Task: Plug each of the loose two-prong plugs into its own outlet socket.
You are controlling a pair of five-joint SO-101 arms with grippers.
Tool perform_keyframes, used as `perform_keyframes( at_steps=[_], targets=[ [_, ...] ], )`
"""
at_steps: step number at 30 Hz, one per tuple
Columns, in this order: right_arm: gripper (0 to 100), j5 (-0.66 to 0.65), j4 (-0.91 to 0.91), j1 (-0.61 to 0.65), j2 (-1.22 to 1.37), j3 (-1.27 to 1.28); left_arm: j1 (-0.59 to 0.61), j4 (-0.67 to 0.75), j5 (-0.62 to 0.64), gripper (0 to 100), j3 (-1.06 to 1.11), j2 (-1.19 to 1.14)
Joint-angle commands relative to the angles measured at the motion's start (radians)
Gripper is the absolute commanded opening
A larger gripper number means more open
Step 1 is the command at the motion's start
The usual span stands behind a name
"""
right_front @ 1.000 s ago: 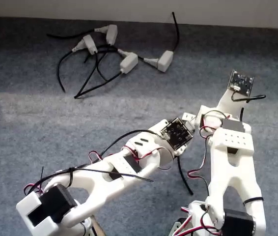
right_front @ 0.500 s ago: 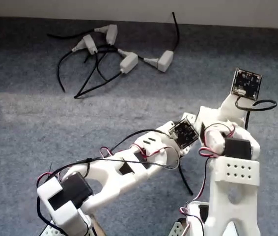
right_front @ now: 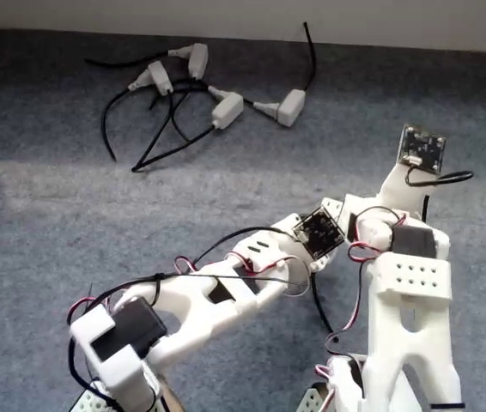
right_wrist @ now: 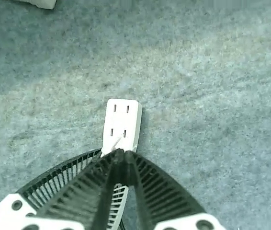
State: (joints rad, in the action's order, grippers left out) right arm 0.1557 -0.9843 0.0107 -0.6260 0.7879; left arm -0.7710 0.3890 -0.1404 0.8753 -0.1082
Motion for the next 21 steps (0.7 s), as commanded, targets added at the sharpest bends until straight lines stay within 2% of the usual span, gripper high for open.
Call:
perform_keyframes(
  at_steps=[1,9,21],
  targets=[
    [0.9,0.012,0.025,0.051,0.074,-0.001,-0.012,0.014,0.008,1,-0.036,0.044],
    [0.9,0.012,0.027,0.051,0.087,-0.010,-0.018,0.009,0.009,1,0.039,0.174],
    [0.9,0.008,-0.010,0.012,0.016,-0.005,0.031,0.009,0.009,1,-0.125,-0.054]
  ],
)
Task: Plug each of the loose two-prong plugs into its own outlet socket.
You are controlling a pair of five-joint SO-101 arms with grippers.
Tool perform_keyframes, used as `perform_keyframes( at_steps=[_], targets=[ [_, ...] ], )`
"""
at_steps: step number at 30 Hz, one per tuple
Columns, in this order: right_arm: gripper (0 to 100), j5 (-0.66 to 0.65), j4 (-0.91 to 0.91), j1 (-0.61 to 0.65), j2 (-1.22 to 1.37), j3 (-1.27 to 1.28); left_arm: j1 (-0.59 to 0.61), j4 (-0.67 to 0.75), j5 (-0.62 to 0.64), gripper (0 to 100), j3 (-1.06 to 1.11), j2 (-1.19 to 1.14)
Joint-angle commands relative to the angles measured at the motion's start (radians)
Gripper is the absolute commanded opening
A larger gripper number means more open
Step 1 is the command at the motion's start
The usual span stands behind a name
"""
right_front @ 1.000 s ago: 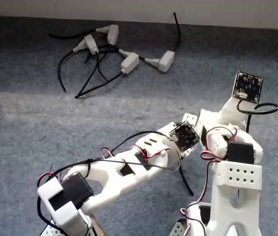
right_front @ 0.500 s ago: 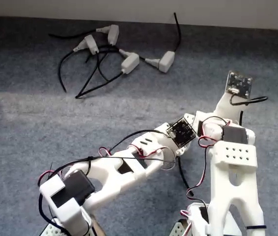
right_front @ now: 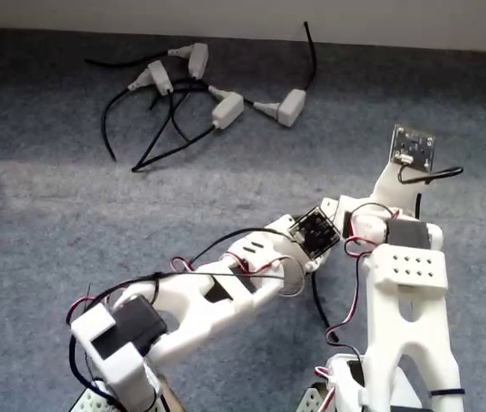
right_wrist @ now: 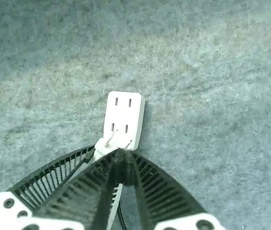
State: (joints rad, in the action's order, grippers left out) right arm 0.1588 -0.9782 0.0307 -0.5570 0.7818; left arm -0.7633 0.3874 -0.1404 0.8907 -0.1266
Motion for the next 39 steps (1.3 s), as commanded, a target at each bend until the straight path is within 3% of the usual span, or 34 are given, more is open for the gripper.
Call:
perform_keyframes(
  at_steps=[1,7,14,25,39],
  targets=[
    [0.9,0.005,-0.016,-0.022,-0.084,0.002,0.031,0.011,0.011,1,-0.154,-0.054],
    [0.9,0.002,-0.012,-0.054,-0.219,0.021,0.028,0.012,0.011,1,-0.140,-0.054],
    [0.9,0.002,0.028,-0.056,-0.219,0.041,0.010,0.015,0.011,1,-0.044,0.082],
    [0.8,-0.021,0.038,-0.116,-0.219,0.036,0.021,0.014,0.011,1,-0.039,0.085],
    [0.8,-0.026,0.268,-0.099,-0.217,0.186,0.010,0.017,0.012,1,-0.028,0.094]
  ],
)
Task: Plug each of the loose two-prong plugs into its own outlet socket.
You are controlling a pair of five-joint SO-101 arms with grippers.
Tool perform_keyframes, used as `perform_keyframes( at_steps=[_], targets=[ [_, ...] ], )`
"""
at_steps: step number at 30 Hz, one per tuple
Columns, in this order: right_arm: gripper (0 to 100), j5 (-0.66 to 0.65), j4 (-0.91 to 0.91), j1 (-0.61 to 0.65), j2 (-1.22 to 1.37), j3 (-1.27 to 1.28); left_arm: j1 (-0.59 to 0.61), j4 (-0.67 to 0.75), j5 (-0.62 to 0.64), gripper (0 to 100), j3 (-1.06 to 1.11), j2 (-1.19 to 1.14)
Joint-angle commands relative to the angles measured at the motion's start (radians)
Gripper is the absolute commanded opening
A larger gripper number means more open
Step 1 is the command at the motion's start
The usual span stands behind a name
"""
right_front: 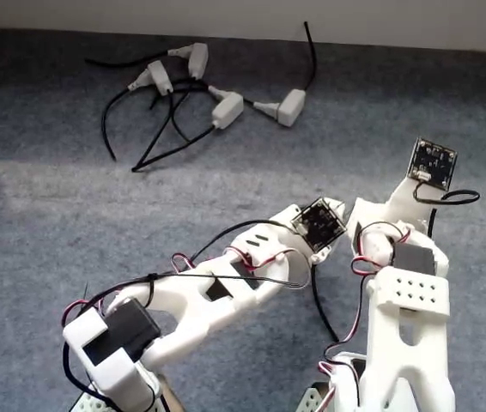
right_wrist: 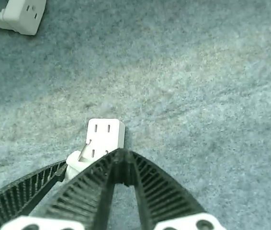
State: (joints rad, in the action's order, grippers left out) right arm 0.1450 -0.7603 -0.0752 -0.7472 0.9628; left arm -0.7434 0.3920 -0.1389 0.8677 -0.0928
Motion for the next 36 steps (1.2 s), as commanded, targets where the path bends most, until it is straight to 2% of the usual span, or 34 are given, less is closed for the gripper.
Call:
perform_keyframes(
  at_steps=[1,6,15,22,36],
  targets=[
    [0.8,-0.012,0.067,0.016,-0.027,0.018,-0.010,0.012,0.011,1,-0.005,0.061],
    [0.8,-0.012,0.136,0.065,-0.027,0.071,-0.010,0.012,0.011,1,-0.005,0.062],
    [0.8,0.026,0.277,0.070,-0.027,0.148,-0.036,0.012,0.011,1,-0.005,0.070],
    [0.8,0.034,0.390,0.070,-0.027,0.216,-0.042,0.012,0.011,1,0.062,0.202],
    [0.8,0.031,0.400,0.071,-0.027,0.229,-0.087,0.011,0.011,1,0.096,0.237]
  ],
)
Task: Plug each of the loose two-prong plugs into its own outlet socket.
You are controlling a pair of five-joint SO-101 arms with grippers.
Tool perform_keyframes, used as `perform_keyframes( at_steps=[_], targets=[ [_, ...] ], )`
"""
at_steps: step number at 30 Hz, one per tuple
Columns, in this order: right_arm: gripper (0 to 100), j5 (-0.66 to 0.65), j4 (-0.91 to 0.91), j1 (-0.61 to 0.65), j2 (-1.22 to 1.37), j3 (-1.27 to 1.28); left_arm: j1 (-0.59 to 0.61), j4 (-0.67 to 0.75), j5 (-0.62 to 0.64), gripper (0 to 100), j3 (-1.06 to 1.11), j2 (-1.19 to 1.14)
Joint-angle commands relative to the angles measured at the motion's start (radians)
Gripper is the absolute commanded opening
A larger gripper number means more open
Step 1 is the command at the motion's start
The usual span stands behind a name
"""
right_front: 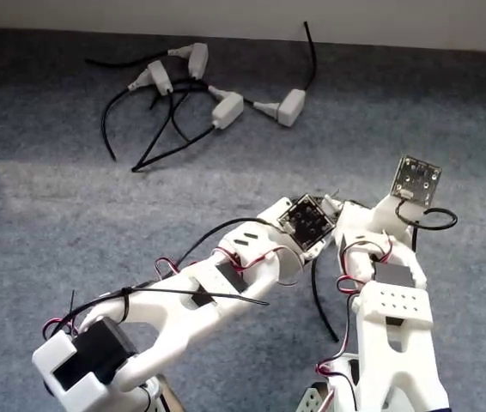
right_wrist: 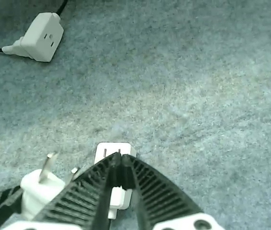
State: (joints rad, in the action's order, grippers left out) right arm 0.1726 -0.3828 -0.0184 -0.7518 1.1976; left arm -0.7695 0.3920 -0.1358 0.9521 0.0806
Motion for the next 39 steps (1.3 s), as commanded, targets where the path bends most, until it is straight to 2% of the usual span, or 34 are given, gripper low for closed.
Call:
perform_keyframes(
  at_steps=[1,16,19,25,33,39],
  targets=[
    [0.8,0.003,0.022,0.015,-0.022,-0.007,-0.067,0.012,0.008,1,0.016,0.065],
    [0.8,0.000,0.110,0.013,-0.024,0.064,-0.091,0.006,0.008,1,0.101,0.223],
    [0.8,-0.028,0.054,-0.022,-0.035,0.013,-0.085,0.011,0.006,1,0.096,0.180],
    [0.8,0.025,-0.200,-0.081,-0.035,-0.203,-0.084,0.012,0.003,1,0.038,0.056],
    [0.8,0.025,-0.389,0.028,-0.035,-0.335,-0.082,0.012,0.002,1,0.019,0.041],
    [0.8,0.020,-0.392,0.059,-0.024,-0.329,-0.021,0.006,0.006,1,0.022,0.094]
  ],
)
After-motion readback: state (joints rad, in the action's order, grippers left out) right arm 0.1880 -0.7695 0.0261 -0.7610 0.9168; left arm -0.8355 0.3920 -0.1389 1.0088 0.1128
